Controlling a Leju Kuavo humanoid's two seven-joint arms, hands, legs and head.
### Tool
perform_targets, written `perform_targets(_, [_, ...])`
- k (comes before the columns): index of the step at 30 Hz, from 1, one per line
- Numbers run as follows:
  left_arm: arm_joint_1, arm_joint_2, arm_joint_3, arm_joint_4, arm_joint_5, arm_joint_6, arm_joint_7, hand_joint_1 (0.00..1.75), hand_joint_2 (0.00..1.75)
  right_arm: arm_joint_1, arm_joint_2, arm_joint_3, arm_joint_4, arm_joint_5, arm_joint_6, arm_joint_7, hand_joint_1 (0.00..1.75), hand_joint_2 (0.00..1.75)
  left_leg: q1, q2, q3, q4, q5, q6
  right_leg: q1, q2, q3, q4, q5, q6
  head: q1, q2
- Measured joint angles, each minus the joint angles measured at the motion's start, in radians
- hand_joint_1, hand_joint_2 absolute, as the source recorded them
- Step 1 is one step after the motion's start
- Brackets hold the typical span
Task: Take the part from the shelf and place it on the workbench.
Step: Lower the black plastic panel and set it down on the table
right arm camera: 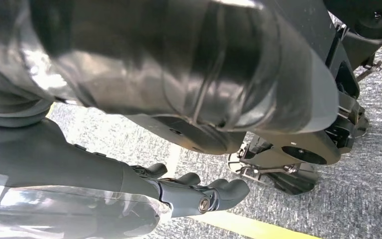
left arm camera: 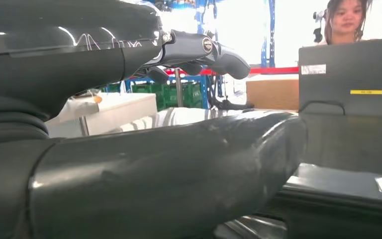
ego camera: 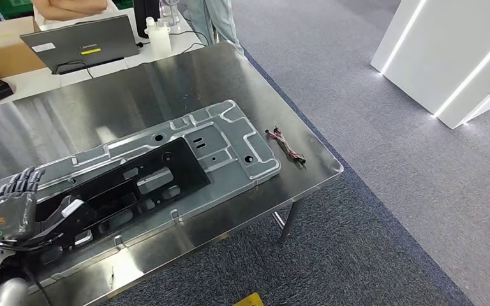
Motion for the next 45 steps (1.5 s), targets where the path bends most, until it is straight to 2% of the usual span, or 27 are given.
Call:
perform_targets(9, [-0.039,-0.046,0.0,0.05,0.001,0.035,-0.014,0.0,0.0,0.001,0.0,0.0,0.0,-0.01,-0.007,0.016,0.0,0.0,0.0,0.0,0.0,0.0,0.0,0.0,0.0,0.0,0.0,0.0,0.0,0.0,0.0,0.0])
perform_targets(17, [-0.04,-0.047,0.0,0.042,0.017,0.069,-0.031,0.0,0.0,0.002,0.0,0.0,0.0,-0.017,-0.004,0.001,0.0,0.0,0.0,0.0,0.0,0.0,0.0,0.0,0.0,0.0,0.0,0.0,0.0,0.0,0.0,0.0])
perform_targets(26, [0.029,0.047,0.034,-0.162,0.084,0.056,-0.058,0.0,0.0,0.008,-0.003,-0.001,0.0,-0.017,-0.01,-0.023,0.0,0.0,-0.001,-0.001,-0.001,0.001,-0.002,0.0,0.0,0.0,0.001,-0.001,-0.001,0.001,0.0,0.0])
perform_targets(30, [0.083,0.092,0.049,-0.253,0.076,0.048,-0.059,0.0,0.0,0.01,-0.003,-0.001,0.0,-0.013,-0.01,-0.033,0.0,0.0,-0.007,-0.001,0.0,0.005,-0.009,0.007,-0.007,0.0,0.004,-0.004,-0.003,0.008,0.0,0.0])
perform_targets(33, [0.126,0.113,0.067,-0.305,0.072,0.065,-0.062,0.0,0.0,0.02,-0.036,0.0,0.0,0.0,0.032,-0.088,0.0,0.0,-0.007,0.001,0.007,-0.003,-0.004,0.017,-0.009,0.0,0.01,-0.005,-0.005,0.018,0.0,0.0])
perform_targets(34, [0.143,0.119,0.076,-0.32,0.071,0.076,-0.067,0.0,0.0,0.027,-0.058,0.001,0.0,0.007,0.059,-0.114,0.0,0.0,-0.005,0.002,0.012,-0.011,0.0,0.022,-0.01,-0.001,0.008,0.008,-0.018,0.02,0.0,0.0])
perform_targets(35, [0.157,0.123,0.085,-0.335,0.068,0.086,-0.074,0.0,0.0,0.035,-0.081,0.003,0.0,0.016,0.081,-0.135,0.0,0.0,-0.003,0.004,0.016,-0.019,0.003,0.027,-0.01,-0.001,-0.004,0.039,-0.041,0.022,0.0,0.0])
perform_targets(37, [0.181,0.126,0.099,-0.355,0.06,0.097,-0.089,0.0,0.0,0.048,-0.119,0.01,0.0,0.034,0.102,-0.149,0.0,0.0,-0.004,0.005,0.018,-0.025,0.006,0.033,-0.01,-0.002,-0.06,0.16,-0.112,0.024,0.0,0.0])
perform_targets(38, [0.19,0.126,0.102,-0.362,0.055,0.097,-0.094,0.0,0.0,0.053,-0.132,0.014,0.0,0.04,0.102,-0.148,0.0,0.0,-0.005,0.005,0.017,-0.024,0.006,0.034,-0.01,-0.001,-0.093,0.226,-0.138,0.025,0.0,0.0])
perform_targets(39, [0.197,0.126,0.103,-0.366,0.051,0.097,-0.097,0.0,0.0,0.057,-0.142,0.017,0.0,0.043,0.099,-0.144,0.0,0.0,-0.005,0.004,0.015,-0.023,0.006,0.034,-0.01,-0.002,-0.116,0.271,-0.147,0.027,0.0,0.0])
perform_targets(40, [0.202,0.126,0.103,-0.369,0.047,0.095,-0.098,0.0,0.0,0.059,-0.15,0.019,0.0,0.045,0.095,-0.139,0.0,0.0,-0.005,0.004,0.014,-0.022,0.006,0.033,-0.01,-0.002,-0.121,0.277,-0.133,0.027,0.0,0.0])
perform_targets(41, [0.206,0.126,0.104,-0.372,0.045,0.095,-0.098,0.0,0.0,0.06,-0.156,0.021,0.0,0.046,0.09,-0.136,0.0,0.0,-0.004,0.004,0.013,-0.019,0.006,0.032,-0.011,-0.002,-0.106,0.243,-0.101,0.027,0.0,0.0])
perform_targets(43, [0.211,0.126,0.107,-0.382,0.043,0.094,-0.098,0.0,0.0,0.06,-0.164,0.026,-0.001,0.047,0.084,-0.131,0.0,0.0,-0.003,0.004,0.009,-0.012,0.007,0.026,-0.011,-0.001,-0.04,0.108,-0.03,0.024,0.0,0.0])
perform_targets(44, [0.213,0.126,0.11,-0.387,0.043,0.094,-0.098,0.0,0.0,0.06,-0.165,0.028,-0.001,0.047,0.082,-0.13,0.0,0.0,-0.004,0.003,0.007,-0.009,0.009,0.02,-0.009,-0.001,-0.016,0.057,-0.006,0.019,0.0,0.0])
perform_targets(45, [0.216,0.127,0.112,-0.393,0.043,0.094,-0.098,0.0,0.0,0.06,-0.165,0.029,-0.001,0.047,0.081,-0.129,0.0,0.0,-0.005,0.003,0.005,-0.007,0.011,0.014,-0.007,0.0,-0.004,0.026,0.003,0.014,0.0,0.0])
